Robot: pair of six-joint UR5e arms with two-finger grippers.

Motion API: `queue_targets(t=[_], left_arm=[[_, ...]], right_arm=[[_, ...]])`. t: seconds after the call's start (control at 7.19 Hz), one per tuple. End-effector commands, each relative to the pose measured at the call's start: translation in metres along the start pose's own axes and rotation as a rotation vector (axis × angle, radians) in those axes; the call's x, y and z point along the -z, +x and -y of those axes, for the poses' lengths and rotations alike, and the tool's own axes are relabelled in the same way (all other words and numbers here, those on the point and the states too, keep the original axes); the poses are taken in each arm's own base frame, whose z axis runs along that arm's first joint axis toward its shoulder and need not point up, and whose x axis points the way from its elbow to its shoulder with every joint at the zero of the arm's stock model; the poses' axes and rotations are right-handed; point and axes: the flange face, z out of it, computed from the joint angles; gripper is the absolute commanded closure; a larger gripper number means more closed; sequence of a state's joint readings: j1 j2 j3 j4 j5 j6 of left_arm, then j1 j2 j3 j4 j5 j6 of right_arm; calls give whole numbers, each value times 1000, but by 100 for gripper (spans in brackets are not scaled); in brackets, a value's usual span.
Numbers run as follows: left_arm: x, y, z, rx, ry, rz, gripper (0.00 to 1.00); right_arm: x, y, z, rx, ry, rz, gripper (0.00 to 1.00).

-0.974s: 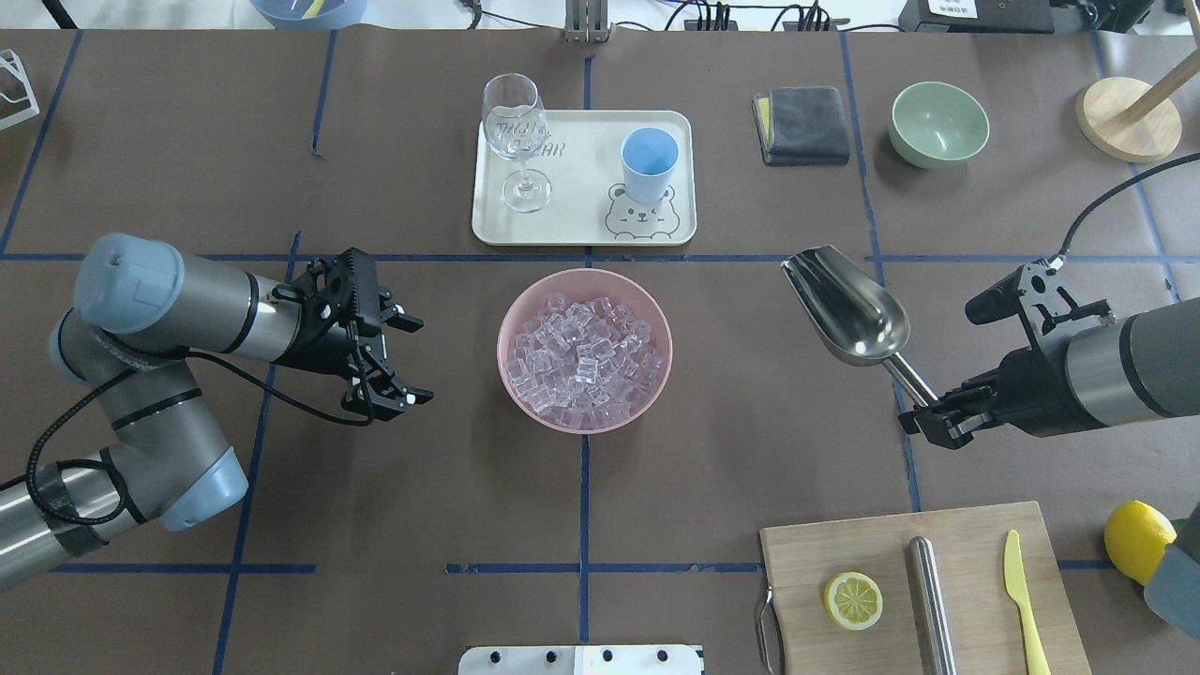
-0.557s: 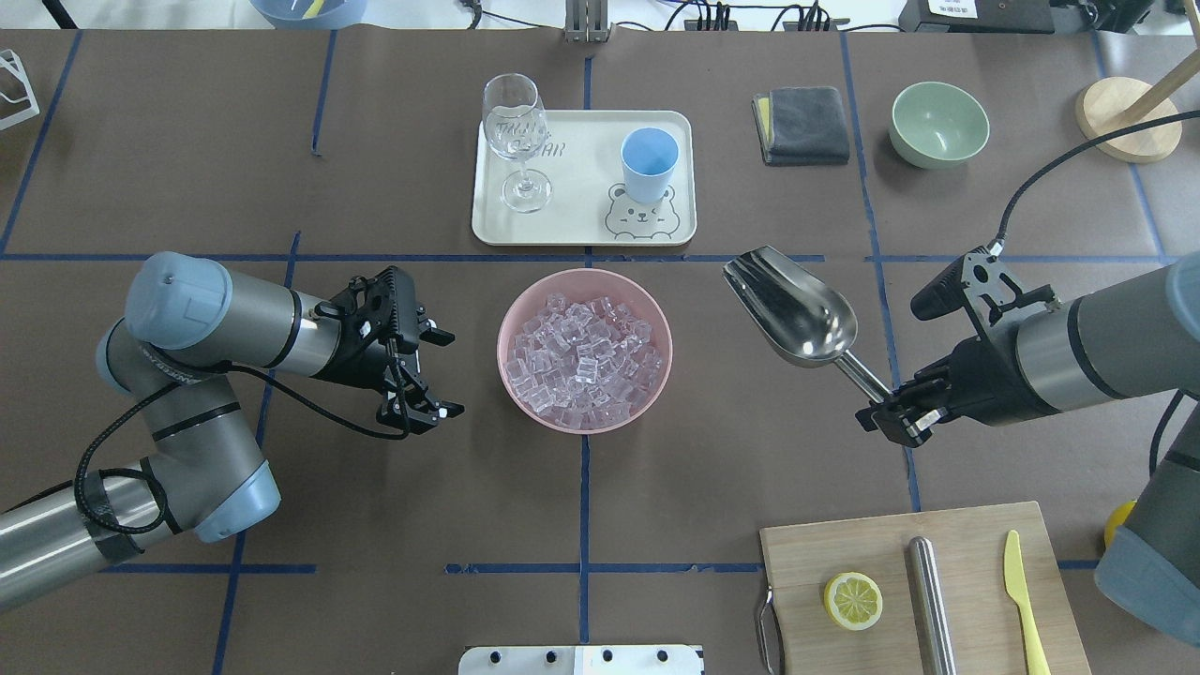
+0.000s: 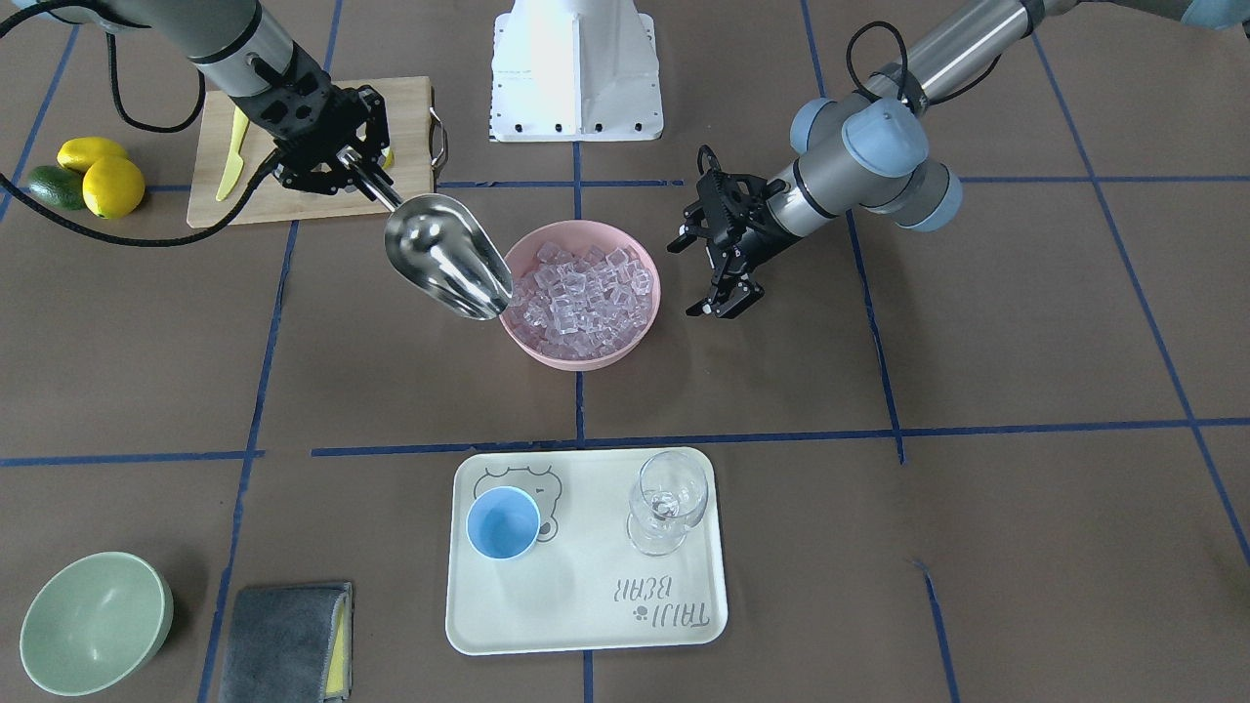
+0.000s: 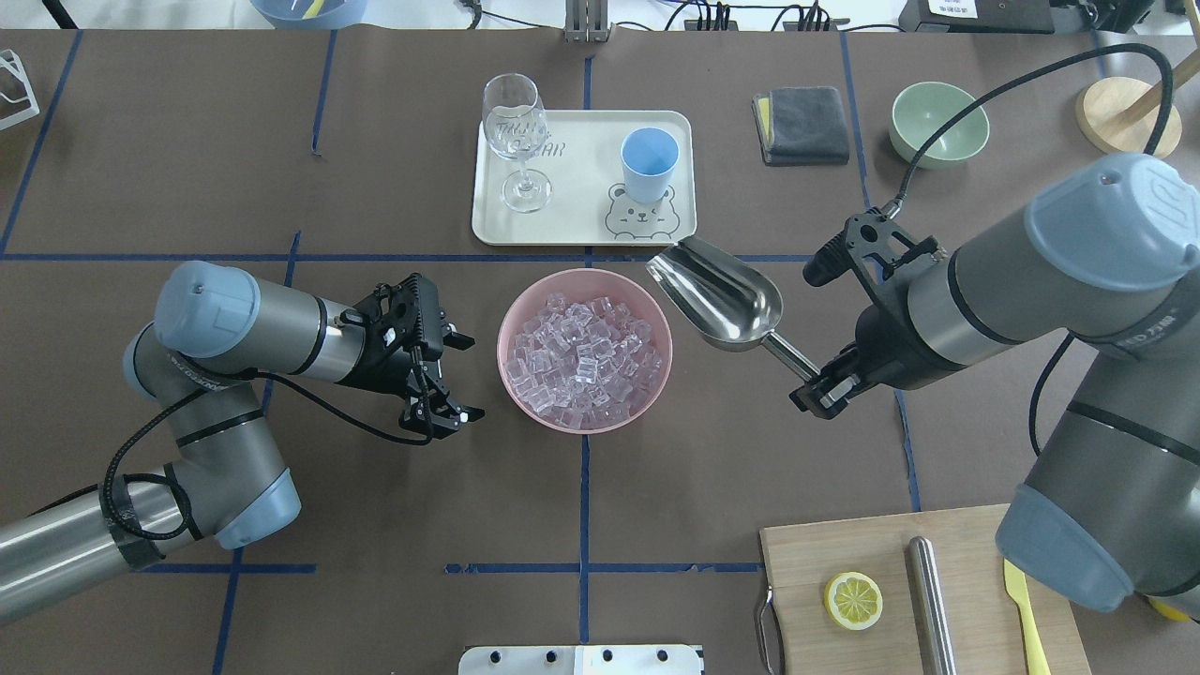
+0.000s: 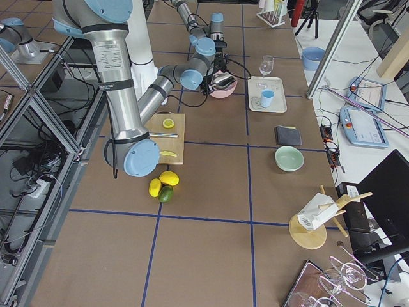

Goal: Put ice in cup with scoop
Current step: 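Carry the scoop over the pink bowl while the left gripper hovers nearby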

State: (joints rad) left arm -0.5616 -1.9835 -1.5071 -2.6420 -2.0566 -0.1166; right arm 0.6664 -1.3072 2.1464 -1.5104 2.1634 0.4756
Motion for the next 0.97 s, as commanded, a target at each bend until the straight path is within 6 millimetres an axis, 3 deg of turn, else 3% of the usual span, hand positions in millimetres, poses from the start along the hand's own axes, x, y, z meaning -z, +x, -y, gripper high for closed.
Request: queue_targets(t=[0.0, 0.84], left_arm=[[-3, 1, 5, -4, 6, 6, 0], [-8, -5, -1, -1, 5, 40, 0]], right_arm=[[9, -22, 31, 75, -97, -54, 100], [5, -65, 63, 329, -378, -332, 100]])
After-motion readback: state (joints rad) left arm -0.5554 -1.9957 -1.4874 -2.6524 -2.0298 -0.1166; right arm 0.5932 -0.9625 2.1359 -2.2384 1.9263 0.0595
